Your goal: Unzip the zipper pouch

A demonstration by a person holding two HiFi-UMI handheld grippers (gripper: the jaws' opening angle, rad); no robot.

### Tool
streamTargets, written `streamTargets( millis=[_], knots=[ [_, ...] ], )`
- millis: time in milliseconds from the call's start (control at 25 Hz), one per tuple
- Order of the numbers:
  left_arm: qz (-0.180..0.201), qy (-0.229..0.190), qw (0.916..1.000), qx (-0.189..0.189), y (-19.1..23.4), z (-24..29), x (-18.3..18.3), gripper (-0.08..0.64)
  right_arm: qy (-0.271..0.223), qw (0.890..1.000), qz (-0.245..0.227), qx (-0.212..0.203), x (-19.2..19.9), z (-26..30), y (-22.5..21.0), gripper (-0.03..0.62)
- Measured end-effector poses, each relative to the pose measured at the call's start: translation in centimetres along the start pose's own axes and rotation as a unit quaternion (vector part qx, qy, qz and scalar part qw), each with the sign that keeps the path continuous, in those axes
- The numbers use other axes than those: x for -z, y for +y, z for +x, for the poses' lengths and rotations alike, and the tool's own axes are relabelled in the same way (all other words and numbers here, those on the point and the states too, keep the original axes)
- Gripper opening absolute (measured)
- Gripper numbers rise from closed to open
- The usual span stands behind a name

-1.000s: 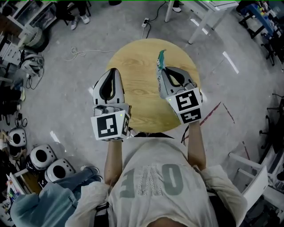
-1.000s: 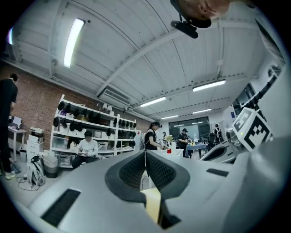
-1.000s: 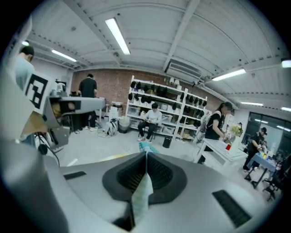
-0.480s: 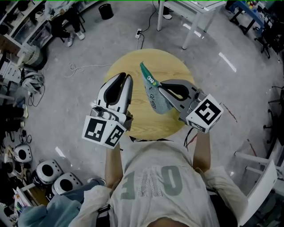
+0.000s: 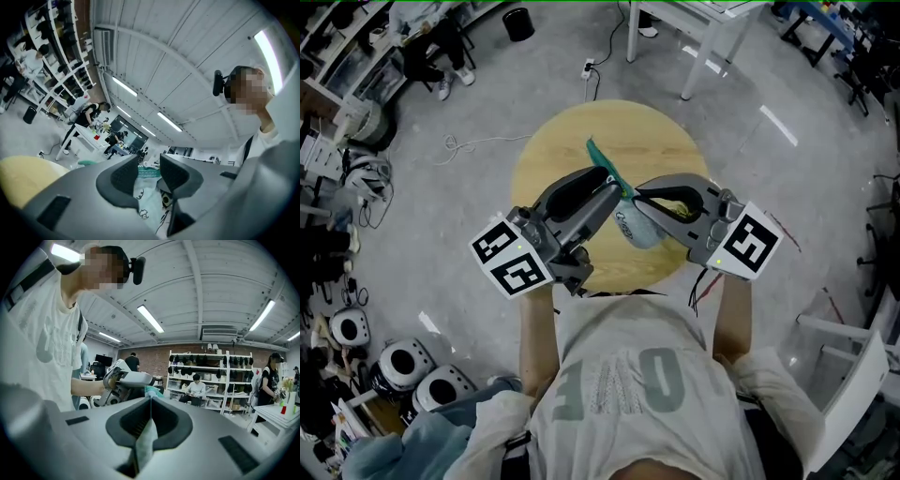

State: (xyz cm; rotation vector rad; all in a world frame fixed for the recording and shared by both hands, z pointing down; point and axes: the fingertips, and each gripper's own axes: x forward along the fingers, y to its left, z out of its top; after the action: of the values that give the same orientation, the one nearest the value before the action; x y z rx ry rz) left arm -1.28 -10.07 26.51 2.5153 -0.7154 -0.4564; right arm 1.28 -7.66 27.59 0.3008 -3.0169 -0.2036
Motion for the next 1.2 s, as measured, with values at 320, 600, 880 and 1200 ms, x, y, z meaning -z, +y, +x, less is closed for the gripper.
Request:
streamTargets(
  millis=[320, 600, 880, 1200],
  knots=[
    [-0.058, -0.03, 0.9964, 0.055, -0.5, -0.5, -0.2, 0.085, -0.023, 1.0, -0.004, -0.004, -0.3, -0.5, 0.4, 0.035],
    [-0.067, -0.03, 0.995, 0.068, -0.7, -0.5, -0.1, 0.073, -0.011, 1.0, -0.011, 0.002, 0.1, -0.9, 0.0, 0.035],
    [-0.074, -0.031, 0.9932, 0.085, -1.3, -0.5, 0.0, 0.058, -0.007, 1.0, -0.02, 0.005, 0.3, -0.3, 0.0, 0.035],
    [-0.024, 0.012, 0.9991, 0.032, -0.2, -0.4, 1.4, 0.052, 0.004, 1.0, -0.026, 0.01, 0.9, -0.3, 0.2, 0.035]
  ],
)
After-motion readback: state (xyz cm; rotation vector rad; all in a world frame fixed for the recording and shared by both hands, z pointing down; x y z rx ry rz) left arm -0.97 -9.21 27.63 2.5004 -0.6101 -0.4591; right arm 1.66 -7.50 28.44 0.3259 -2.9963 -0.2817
